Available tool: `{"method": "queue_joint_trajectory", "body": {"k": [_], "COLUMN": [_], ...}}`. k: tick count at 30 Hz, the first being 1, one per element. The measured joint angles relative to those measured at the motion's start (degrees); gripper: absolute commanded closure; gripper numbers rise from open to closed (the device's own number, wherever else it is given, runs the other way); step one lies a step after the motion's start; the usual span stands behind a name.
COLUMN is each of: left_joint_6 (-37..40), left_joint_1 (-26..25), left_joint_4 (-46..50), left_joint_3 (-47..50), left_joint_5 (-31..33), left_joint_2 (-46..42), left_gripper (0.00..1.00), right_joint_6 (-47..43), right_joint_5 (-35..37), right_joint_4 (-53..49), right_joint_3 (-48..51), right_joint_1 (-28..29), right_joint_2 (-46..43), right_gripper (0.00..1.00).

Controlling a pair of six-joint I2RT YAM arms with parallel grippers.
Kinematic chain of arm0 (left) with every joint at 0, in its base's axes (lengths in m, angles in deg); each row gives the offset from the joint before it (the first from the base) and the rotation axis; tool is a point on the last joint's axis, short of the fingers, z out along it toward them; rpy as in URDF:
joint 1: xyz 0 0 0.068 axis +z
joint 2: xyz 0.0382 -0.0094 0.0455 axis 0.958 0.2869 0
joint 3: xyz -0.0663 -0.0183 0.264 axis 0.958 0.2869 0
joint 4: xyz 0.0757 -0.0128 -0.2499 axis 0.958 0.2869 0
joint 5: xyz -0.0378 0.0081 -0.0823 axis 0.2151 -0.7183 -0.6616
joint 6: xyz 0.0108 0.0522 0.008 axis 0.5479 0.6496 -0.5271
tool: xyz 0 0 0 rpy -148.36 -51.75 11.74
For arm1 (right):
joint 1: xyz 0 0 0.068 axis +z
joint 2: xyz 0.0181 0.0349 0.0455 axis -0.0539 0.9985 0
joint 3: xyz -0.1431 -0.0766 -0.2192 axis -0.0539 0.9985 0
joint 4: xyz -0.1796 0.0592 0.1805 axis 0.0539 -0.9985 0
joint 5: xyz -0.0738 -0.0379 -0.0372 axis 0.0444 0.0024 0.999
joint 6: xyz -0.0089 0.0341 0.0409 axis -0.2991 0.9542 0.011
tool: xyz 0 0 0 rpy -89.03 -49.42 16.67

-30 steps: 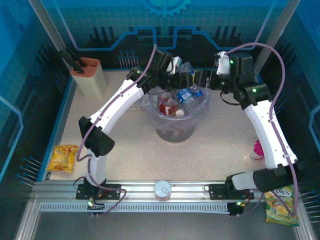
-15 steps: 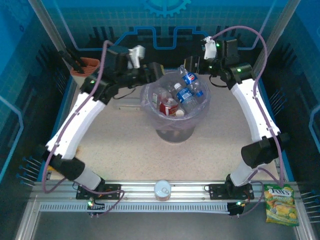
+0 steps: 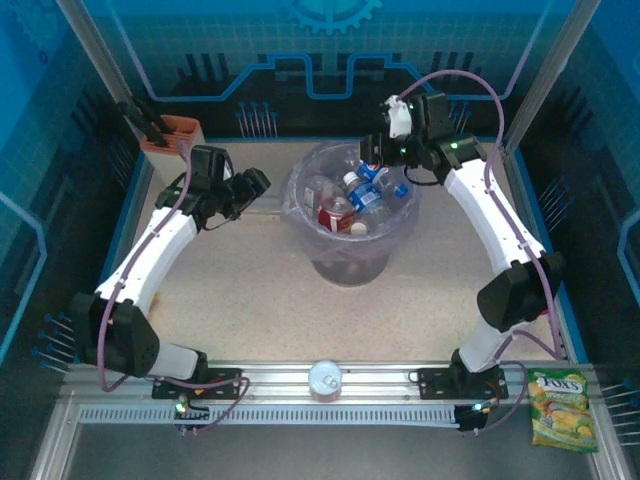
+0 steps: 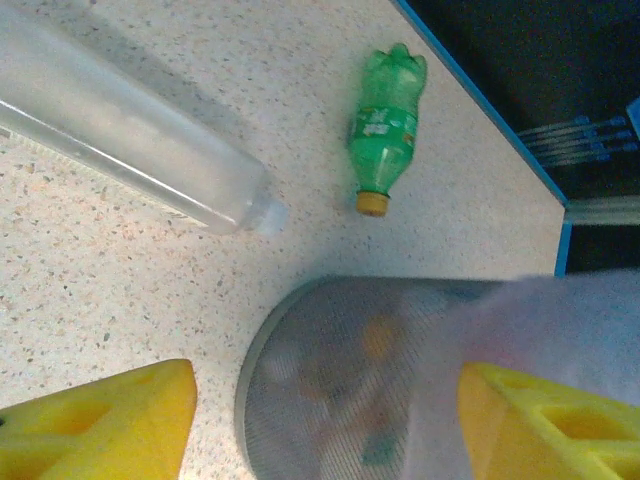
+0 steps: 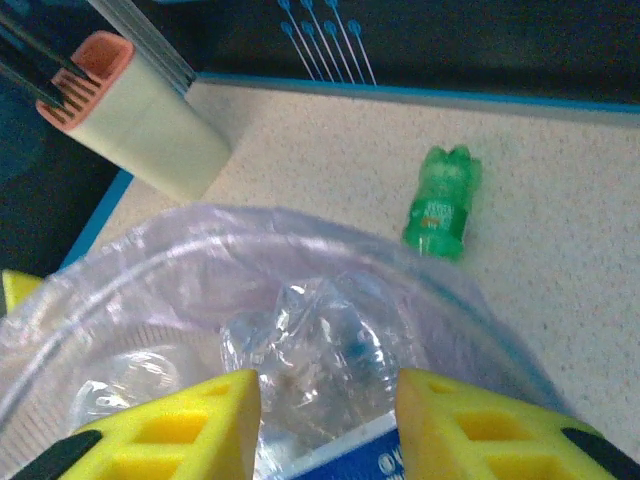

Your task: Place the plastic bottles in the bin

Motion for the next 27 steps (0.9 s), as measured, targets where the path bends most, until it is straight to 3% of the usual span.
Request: {"method": "queue_joint_trajectory", "body": {"k": [8, 17, 27], "left_joint_6": [-6.4, -10.6, -17.3], "left_joint_1": [0.1, 0.1, 0.1], "left_joint_4": [-8.4, -12.3, -9.3], "left_joint_3": [2.1, 2.1, -1.9], "left_joint_5": [1.1, 3.0, 8.0], "left_joint_2": [8.0, 15.6, 23.0], "left_gripper": [0.16, 0.01, 0.01], "right_joint_6": [0.0, -0.4, 0.1], "right_joint_5": [0.2, 0.2, 1.3], "right_joint_4": [0.7, -1.2, -1.8], "right_joint_3": [5.0, -3.0, 3.1], "right_joint_1": [0.0, 0.0, -0.7], "right_joint_2": [-3.2, -3.7, -12.9], "right_gripper": [0.57, 0.41, 0.36]}}
